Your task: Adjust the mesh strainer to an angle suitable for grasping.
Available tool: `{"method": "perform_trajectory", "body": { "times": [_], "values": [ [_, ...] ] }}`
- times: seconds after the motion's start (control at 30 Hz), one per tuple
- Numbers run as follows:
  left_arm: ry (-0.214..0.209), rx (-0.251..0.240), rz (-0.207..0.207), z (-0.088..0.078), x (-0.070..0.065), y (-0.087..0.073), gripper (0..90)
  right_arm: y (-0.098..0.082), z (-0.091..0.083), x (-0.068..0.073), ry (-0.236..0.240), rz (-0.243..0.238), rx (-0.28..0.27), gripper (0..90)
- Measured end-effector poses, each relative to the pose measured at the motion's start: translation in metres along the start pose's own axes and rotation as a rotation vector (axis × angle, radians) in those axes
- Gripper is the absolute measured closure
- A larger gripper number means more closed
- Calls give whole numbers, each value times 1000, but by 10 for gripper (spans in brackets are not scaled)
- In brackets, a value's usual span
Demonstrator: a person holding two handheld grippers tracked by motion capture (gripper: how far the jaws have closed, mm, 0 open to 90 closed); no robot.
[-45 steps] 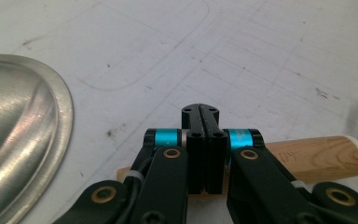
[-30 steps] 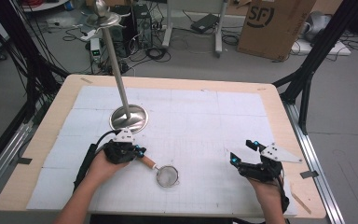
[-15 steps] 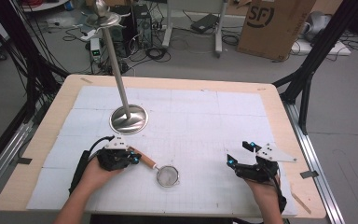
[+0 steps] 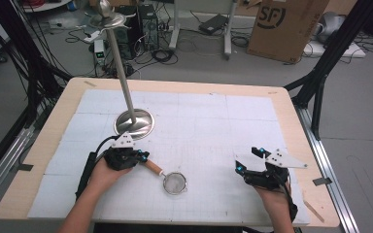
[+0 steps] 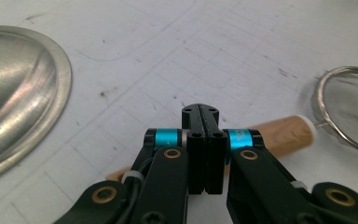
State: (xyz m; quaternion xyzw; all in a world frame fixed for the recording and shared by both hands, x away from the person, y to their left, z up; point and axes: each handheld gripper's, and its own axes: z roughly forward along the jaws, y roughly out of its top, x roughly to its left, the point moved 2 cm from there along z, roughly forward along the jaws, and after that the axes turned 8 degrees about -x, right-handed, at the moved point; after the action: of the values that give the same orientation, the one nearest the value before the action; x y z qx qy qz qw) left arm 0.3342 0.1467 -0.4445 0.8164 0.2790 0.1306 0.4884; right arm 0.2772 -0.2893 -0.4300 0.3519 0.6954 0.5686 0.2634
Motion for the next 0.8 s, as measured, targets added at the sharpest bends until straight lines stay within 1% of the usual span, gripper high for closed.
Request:
{"method": "perform_trajectory", "body": {
  "times": [0.03,0.1,0.13,0.17,0.23,0.3,0.37,0.47,0.5,0.57,0.6,0.67,0.7,0.73,0.77,0.8],
  "values": [
    [12,4,0,4,3,3,896,0,0,0,0,-1,0,178],
    [15,7,-6,5,4,3,896,0,-1,-1,-1,-2,-3,177],
    [27,24,-15,8,7,0,896,0,-1,-1,-1,-2,-3,177],
    [27,24,-15,8,7,0,896,0,-1,-1,-1,0,-3,177],
    [45,55,-7,10,9,-3,896,0,-1,-1,-2,-2,-3,177],
    [52,70,7,10,6,-3,896,-1,-1,-1,-5,0,-2,177],
    [46,80,22,9,3,-4,896,0,-1,-1,-2,1,-2,178],
    [38,81,28,6,0,-5,896,1,-1,0,-1,-5,-4,178],
    [30,84,34,3,-3,-7,896,1,-1,0,-1,-5,-4,177],
    [27,84,37,1,-4,-9,896,0,-1,0,-2,-1,-2,177],
    [24,79,33,-4,-5,-12,896,0,-1,-1,-2,-1,-3,178],
    [24,73,27,-6,-6,-13,896,-1,-1,-1,-2,-3,-2,178],
    [16,58,15,-11,-7,-15,896,-1,-1,-1,-2,-3,0,178],
    [14,53,14,-13,-7,-16,896,-1,-1,0,-3,0,4,177],
    [14,53,14,-13,-7,-16,896,-1,0,0,-1,-6,1,177],
    [6,54,12,-16,-8,-19,896,-1,0,0,-2,-2,4,177]
  ]
}}
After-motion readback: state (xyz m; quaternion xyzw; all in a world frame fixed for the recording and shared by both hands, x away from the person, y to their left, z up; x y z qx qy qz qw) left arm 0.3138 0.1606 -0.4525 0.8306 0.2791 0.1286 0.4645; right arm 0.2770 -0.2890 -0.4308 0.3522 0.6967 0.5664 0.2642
